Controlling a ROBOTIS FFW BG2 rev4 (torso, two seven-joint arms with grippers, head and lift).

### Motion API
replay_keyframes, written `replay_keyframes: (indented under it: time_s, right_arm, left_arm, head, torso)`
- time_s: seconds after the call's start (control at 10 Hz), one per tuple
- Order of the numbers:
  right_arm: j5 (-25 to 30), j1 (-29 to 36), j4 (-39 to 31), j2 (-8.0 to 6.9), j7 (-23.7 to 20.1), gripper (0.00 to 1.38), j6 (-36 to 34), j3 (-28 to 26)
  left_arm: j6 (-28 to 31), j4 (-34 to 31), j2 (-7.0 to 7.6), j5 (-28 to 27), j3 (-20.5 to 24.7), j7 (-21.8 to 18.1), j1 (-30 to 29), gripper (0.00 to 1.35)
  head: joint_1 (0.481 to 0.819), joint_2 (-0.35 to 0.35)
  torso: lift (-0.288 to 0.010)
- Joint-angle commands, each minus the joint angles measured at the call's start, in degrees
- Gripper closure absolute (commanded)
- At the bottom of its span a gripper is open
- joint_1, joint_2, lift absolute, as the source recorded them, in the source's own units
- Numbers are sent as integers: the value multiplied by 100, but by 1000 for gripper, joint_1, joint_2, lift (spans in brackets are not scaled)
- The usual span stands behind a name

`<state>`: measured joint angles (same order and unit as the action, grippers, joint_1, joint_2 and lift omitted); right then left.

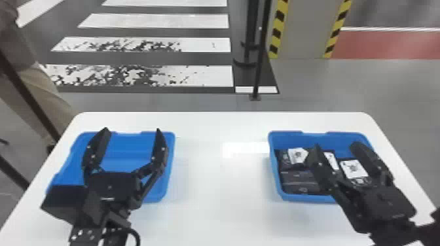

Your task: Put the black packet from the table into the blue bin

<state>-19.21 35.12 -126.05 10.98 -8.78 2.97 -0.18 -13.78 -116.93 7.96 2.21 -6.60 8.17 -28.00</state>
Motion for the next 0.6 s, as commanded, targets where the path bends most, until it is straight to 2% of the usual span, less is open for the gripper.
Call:
replay_keyframes:
  time_s: [0.0,0.5]
  right_arm:
    - [-21,3,-2,-8,8,229,-57,-5]
    - [-21,31,-129,-8,78,231,-226,-5]
  left_arm:
    - [0,0,4,-4,-3,0,-12,90]
    - [-28,0,4,-4,9,0,-26,88]
  head:
    - [695,6]
    - [695,8]
  torso:
    - [-110]
    - [-110]
